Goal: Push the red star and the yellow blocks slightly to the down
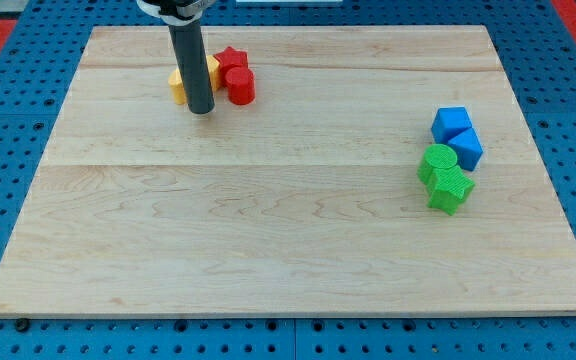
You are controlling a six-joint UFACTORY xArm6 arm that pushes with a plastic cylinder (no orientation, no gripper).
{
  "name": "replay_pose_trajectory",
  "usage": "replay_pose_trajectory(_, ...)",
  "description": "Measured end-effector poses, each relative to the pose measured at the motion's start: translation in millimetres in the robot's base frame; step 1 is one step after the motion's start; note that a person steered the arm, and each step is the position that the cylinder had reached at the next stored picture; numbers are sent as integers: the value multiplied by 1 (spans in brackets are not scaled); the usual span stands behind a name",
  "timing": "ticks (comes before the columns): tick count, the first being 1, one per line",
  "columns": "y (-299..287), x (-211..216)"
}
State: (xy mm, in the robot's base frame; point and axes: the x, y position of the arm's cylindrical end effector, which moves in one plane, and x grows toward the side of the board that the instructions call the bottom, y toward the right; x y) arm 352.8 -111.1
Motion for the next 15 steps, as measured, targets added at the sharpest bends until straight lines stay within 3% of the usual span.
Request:
replay_pose_trajectory(2,0,2)
replay_pose_trajectory(3,26,17)
replay_pose_trajectory(4,69,5)
replay_pose_trajectory(6,100,-49)
replay_pose_trajectory(8,59,-112)
replay_pose_trajectory(10,-39,-78)
replay_pose_trajectory(12,-48,-45)
replay_pose_trajectory(13,-97,-44)
replay_pose_trajectory(14,-124,8)
replay_pose_trajectory(15,-98,54)
